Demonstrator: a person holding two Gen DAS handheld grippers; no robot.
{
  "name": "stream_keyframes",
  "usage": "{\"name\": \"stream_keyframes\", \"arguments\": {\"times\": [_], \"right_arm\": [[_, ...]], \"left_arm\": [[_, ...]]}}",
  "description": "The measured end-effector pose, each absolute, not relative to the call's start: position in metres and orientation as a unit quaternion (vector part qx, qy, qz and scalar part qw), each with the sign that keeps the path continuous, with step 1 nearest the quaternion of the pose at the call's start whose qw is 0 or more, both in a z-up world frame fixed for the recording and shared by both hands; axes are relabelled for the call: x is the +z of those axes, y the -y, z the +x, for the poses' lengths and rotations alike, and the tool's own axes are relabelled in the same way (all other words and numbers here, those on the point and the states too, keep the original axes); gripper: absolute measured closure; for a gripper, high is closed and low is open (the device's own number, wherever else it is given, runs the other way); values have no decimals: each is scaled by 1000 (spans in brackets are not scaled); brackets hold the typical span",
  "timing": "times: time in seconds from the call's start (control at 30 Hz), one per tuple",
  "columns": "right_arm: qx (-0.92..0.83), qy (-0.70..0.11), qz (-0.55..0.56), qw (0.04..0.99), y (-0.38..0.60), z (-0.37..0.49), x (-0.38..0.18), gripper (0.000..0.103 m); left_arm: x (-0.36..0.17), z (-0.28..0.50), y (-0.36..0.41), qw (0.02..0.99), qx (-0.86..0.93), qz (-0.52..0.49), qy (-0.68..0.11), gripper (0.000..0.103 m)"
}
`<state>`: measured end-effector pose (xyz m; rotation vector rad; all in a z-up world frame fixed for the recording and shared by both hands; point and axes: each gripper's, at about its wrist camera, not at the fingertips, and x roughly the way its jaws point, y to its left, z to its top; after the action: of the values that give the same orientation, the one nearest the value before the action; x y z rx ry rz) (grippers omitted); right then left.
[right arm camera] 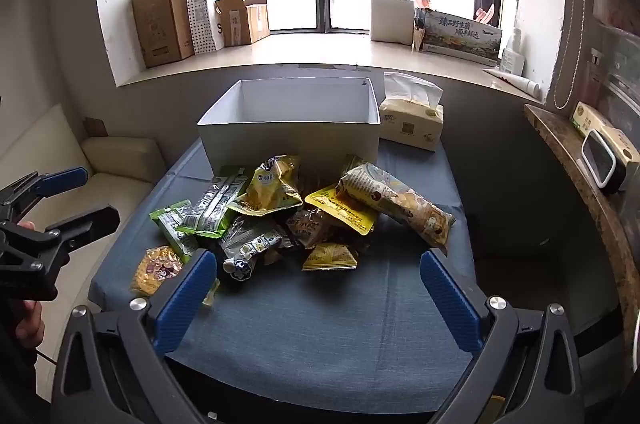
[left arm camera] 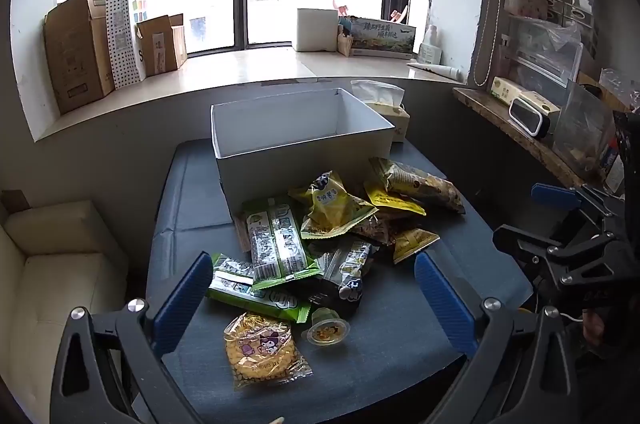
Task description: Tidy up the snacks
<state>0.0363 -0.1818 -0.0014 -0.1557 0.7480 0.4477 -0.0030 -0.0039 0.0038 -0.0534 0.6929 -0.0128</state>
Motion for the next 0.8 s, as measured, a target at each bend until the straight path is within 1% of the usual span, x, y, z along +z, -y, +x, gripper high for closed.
{"name": "stream_keyframes", "arguments": {"times": [0.8], "right_arm": [[219, -363, -73, 903, 182, 36, -2, 0]], "left_arm": [[3, -2, 1, 940, -7, -35, -339, 0]]}}
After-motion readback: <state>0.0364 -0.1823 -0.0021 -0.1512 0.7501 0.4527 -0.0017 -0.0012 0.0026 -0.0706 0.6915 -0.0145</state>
